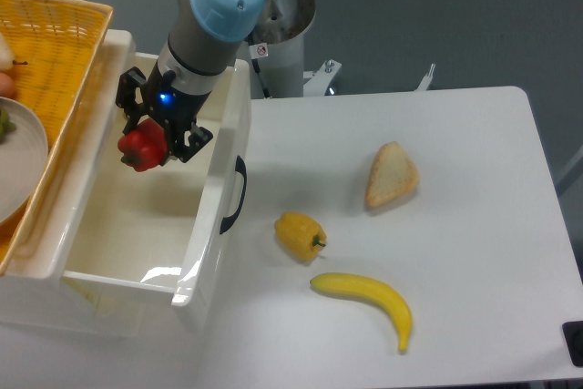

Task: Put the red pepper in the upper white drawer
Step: 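Lower the red pepper into the drawer and hold it steady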

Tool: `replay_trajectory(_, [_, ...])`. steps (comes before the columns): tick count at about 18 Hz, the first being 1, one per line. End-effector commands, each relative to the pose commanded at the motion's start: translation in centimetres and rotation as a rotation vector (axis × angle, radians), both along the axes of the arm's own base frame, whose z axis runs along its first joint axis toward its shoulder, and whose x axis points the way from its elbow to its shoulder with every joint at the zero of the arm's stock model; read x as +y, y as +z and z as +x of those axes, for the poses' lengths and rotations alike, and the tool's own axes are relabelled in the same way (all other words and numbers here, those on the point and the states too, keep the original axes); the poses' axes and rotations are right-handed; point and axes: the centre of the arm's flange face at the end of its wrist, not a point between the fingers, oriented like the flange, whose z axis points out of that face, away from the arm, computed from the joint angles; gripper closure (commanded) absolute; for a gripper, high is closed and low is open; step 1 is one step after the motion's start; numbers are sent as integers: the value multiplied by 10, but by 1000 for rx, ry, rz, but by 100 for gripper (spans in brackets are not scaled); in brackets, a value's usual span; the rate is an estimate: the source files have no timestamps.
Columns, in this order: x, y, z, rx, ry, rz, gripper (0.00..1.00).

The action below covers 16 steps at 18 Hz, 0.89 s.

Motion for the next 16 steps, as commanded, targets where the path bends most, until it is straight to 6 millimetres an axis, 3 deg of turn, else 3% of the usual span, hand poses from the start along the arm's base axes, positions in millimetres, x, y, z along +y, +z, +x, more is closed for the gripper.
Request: replay_trajectory(16, [-3, -12, 0, 6, -2, -31, 60])
